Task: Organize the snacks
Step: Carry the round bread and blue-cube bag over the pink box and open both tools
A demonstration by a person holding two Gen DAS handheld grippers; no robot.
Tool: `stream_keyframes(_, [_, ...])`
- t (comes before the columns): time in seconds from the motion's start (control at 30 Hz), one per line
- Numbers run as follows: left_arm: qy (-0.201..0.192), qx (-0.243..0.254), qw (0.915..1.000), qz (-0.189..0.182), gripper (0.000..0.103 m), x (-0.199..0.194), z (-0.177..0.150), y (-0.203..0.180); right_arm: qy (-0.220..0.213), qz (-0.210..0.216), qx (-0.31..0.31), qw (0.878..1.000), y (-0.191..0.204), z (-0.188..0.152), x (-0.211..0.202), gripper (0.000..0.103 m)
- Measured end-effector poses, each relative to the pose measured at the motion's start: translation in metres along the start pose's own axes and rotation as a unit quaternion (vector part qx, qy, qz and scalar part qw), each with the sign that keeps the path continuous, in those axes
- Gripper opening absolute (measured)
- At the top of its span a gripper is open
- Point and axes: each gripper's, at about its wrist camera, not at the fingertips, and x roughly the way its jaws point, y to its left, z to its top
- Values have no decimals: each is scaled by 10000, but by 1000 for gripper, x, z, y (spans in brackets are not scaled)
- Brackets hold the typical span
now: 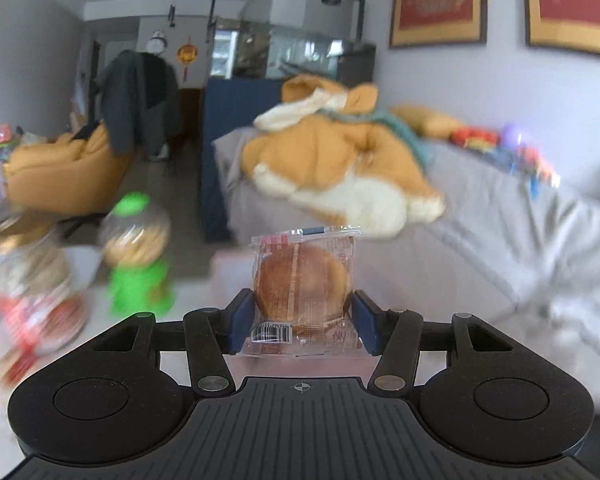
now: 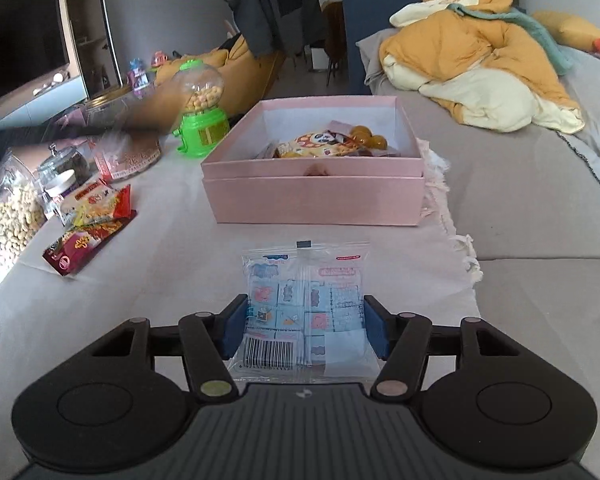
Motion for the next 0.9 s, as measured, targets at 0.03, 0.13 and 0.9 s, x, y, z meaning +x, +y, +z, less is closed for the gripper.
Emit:
stream_keyframes(0.03, [64,-38,9999,-86,60,18,10,0,-32,15,11,10000,-1,-1,-2,60])
stream_keyframes(0.13, [721,-413,9958,-374,59,90,18,6,-146,-43,13,9999,-4,-1,-7,60])
stream_keyframes(0.9, [1005,-737,9902,628,56,-21,-60,117,-1030,-489,531,9921,-39,139,-31,61])
